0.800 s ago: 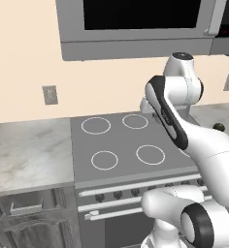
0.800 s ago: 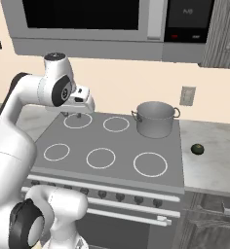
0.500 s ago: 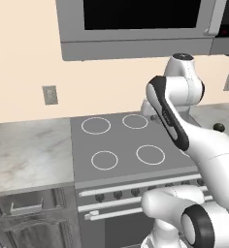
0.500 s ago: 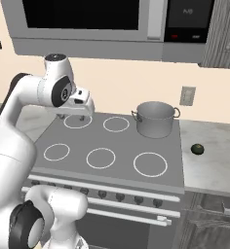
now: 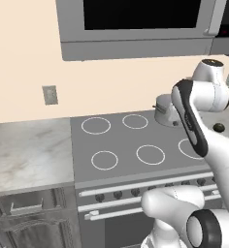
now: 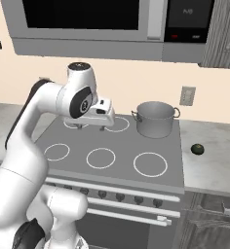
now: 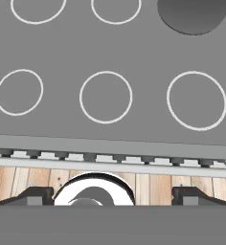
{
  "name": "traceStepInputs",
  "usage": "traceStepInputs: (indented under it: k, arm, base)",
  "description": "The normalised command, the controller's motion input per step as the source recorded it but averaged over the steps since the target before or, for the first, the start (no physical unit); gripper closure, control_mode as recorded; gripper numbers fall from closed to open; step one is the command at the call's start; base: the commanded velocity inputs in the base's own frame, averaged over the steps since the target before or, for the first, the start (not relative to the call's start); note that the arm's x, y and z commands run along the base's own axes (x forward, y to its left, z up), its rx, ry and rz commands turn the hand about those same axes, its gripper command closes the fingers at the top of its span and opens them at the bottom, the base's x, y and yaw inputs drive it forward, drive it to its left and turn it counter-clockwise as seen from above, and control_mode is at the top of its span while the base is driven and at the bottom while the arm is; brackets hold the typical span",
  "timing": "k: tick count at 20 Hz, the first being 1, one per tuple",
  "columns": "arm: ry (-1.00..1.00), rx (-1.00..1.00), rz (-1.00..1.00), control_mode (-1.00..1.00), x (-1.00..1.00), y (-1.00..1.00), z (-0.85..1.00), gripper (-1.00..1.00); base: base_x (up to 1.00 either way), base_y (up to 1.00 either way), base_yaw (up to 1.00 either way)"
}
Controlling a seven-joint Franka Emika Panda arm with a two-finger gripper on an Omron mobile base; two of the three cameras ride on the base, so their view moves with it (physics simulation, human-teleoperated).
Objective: Turn on the burner for the pot on the stove. Wait thirty seconds for the pot to heat up. Then add the squash to the pot.
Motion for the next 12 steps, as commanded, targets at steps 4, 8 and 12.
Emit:
traceStepInputs:
  k: [4, 8, 12]
  arm:
    - [0.04, 0.0, -0.02, -1.0, -0.14, -0.65, -0.04, -1.0]
    - [0.08, 0.0, -0.11, -1.0, -0.09, -0.69, -0.09, -1.0]
    - [0.05, 0.0, -0.11, -1.0, -0.22, -0.53, -0.11, -1.0]
  base:
    - [0.0, 0.0, 0.0]
    - [0.0, 0.0, 0.0]
    - [0.0, 0.0, 0.0]
